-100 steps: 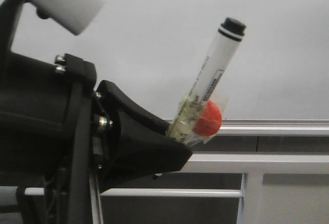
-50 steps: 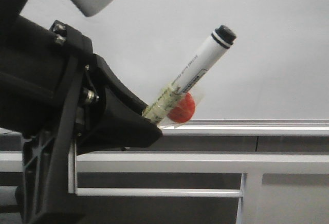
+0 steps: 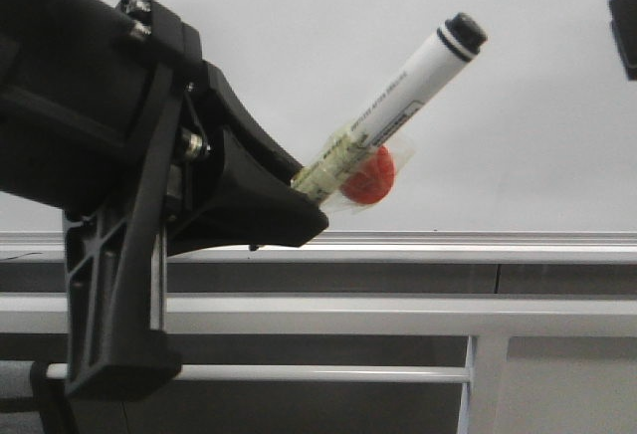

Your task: Write number 1 on whiteboard

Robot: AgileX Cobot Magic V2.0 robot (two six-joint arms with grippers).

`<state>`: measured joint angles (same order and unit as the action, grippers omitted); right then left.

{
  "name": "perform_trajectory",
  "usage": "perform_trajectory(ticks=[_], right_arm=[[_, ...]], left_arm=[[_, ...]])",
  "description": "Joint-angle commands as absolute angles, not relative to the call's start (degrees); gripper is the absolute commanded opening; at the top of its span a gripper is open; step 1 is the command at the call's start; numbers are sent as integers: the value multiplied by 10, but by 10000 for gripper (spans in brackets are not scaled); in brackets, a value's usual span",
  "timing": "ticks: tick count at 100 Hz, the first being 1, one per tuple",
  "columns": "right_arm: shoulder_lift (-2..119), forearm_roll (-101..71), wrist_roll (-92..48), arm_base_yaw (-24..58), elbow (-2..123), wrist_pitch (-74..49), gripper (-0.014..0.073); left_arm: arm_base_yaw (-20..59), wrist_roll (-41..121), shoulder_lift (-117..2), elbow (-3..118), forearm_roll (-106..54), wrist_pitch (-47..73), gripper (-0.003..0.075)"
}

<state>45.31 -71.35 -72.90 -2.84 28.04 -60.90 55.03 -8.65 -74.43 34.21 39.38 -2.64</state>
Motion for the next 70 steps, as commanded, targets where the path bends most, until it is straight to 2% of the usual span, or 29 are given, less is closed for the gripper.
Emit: perform_trajectory(ticks=[1,41,70], right_arm=[[467,-758,-740,2,298,-603,301],[529,-753,-745,221,317,-395,271],[579,-754,-754,266,317,-352,270]], left_arm=[[553,-93,-729,361,402,-43,-20],[583,-91,-729,361,426,-19,-20],[585,-93,-729,361,426,-4,-20]])
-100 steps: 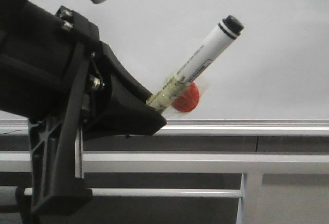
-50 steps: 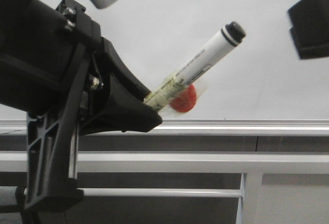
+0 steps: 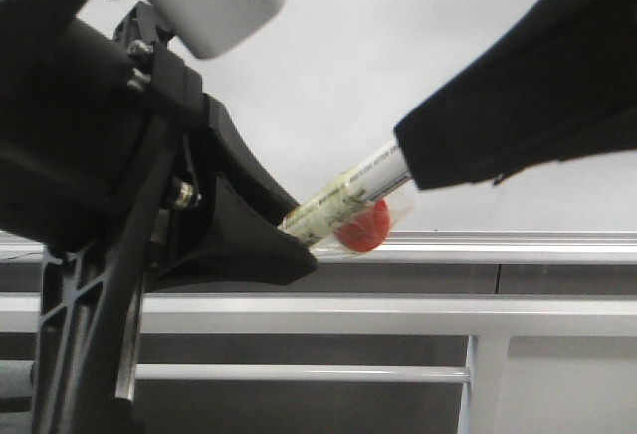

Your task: Write number 1 on whiteboard

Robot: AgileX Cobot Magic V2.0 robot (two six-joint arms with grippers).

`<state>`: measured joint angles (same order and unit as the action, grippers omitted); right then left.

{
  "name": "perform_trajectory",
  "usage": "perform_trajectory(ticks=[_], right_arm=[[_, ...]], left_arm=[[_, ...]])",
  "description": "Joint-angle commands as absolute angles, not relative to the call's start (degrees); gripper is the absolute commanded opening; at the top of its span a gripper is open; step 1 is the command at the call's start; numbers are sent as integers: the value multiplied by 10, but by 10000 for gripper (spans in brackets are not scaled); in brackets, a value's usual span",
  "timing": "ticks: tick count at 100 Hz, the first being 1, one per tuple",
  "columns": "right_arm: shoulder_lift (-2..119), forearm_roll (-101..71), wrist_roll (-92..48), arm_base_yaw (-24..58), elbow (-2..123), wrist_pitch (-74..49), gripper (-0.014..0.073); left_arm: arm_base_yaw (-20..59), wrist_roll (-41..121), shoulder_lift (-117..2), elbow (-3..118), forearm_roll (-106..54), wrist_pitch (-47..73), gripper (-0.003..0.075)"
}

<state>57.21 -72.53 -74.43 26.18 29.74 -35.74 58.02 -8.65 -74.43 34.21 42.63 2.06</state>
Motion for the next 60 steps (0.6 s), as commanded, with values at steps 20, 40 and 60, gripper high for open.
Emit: perform_trajectory(ticks=[20,40,60], right_arm=[[585,-761,-754,266,320,-349,199],[585,-761,-754,266,351,-354,166],[585,-761,-754,266,354,-360,150]], left_arm=[[585,-93,-729,361,426,-4,-20],[585,-93,-729,361,426,-5,-20],[585,-93,-729,361,426,-5,-20]])
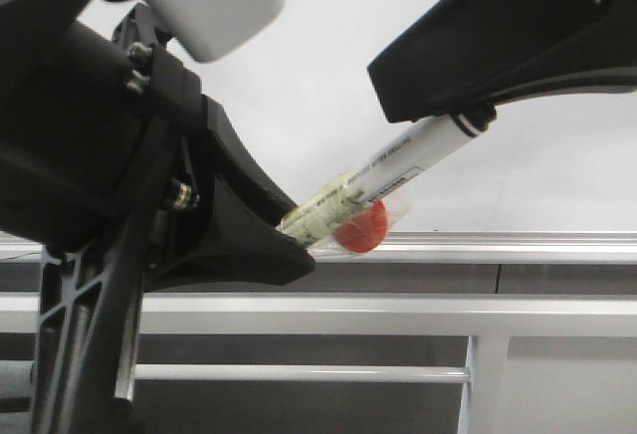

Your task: Write number 1 on whiteboard

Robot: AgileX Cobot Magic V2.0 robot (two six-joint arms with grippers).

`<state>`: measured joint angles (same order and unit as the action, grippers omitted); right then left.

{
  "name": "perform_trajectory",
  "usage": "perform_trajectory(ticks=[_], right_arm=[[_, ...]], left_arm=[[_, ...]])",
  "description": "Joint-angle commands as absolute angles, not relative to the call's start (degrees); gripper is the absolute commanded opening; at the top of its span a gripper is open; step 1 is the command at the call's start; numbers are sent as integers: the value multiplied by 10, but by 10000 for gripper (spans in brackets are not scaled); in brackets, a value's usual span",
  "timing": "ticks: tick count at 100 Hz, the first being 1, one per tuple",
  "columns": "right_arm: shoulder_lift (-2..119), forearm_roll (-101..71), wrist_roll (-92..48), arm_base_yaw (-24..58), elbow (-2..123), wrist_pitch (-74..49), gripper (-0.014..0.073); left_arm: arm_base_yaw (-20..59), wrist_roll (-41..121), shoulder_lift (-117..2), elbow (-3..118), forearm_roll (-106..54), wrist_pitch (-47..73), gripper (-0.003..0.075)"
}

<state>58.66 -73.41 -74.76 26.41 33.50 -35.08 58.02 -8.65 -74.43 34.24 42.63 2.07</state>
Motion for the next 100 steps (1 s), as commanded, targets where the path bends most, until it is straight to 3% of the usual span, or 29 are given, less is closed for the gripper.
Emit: perform_trajectory(ticks=[1,13,100], right_arm=[[585,-759,-754,266,354,-361,145],[585,-756,-754,266,354,-371,112],[585,-730,-752,266,350,-354,131]], left_arm=[[585,-93,-729,361,426,-5,-20],[585,-93,-729,361,426,-5,-20],[585,-93,-729,392,427,20,-20]])
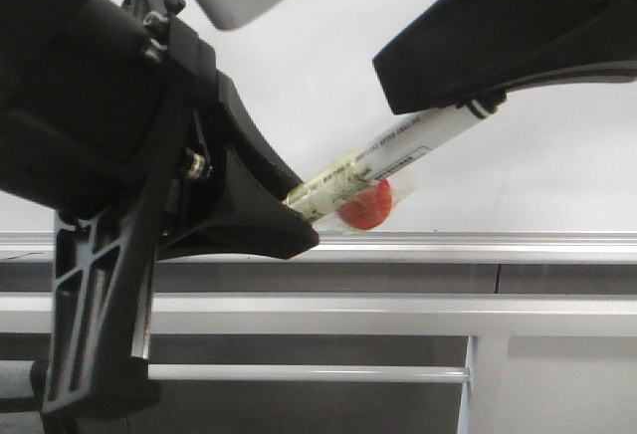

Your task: Write number 1 on whiteboard

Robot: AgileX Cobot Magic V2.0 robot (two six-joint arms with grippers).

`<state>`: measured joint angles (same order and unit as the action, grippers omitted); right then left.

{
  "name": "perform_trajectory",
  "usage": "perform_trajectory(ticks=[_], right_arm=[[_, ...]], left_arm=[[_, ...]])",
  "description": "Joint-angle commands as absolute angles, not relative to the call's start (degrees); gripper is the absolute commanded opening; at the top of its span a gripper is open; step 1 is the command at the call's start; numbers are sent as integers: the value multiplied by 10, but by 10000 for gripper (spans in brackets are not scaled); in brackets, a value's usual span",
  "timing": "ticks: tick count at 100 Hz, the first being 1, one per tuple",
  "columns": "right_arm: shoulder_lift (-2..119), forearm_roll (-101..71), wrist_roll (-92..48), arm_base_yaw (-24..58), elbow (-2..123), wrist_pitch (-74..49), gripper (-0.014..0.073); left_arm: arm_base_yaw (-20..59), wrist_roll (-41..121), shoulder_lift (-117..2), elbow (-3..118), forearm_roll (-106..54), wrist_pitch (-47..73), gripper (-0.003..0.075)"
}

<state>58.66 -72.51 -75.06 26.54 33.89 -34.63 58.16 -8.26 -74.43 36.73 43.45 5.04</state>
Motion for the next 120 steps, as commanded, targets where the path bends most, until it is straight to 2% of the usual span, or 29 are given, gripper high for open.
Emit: perform_trajectory(ticks=[1,21,38,43,50,61,71,80,85,90,97,104,120], right_arm=[[585,-730,-752,266,349,-353,131],[585,-728,-747,266,345,-344,318],[585,-728,-747,266,345,-344,330],[585,-728,-746,266,345,-344,304],[585,-728,-746,266,345,-344,202],[585,-727,-746,266,345,-351,-64],[585,-727,-744,266,345,-361,-63],[585,-721,-744,266,345,-370,-63],[585,-715,-744,266,345,-376,-63],[585,-711,-744,266,345,-379,-63],[585,-700,-744,266,345,-379,-63],[585,-696,-744,266,345,-378,-63],[584,-699,-744,266,345,-378,-62]], left_arm=[[585,-93,-729,392,427,20,-20],[585,-93,-729,392,427,25,-20],[585,-93,-729,392,427,24,-20],[585,-93,-729,392,427,24,-20],[585,-93,-729,392,427,24,-20],[585,-93,-729,395,427,24,-20],[585,-93,-729,399,428,24,-13],[585,-93,-729,399,429,24,86],[585,-93,-729,399,431,24,193],[585,-93,-729,399,431,23,336],[585,-93,-729,399,421,23,475],[585,-93,-725,399,405,28,528],[585,-93,-691,399,371,45,525]])
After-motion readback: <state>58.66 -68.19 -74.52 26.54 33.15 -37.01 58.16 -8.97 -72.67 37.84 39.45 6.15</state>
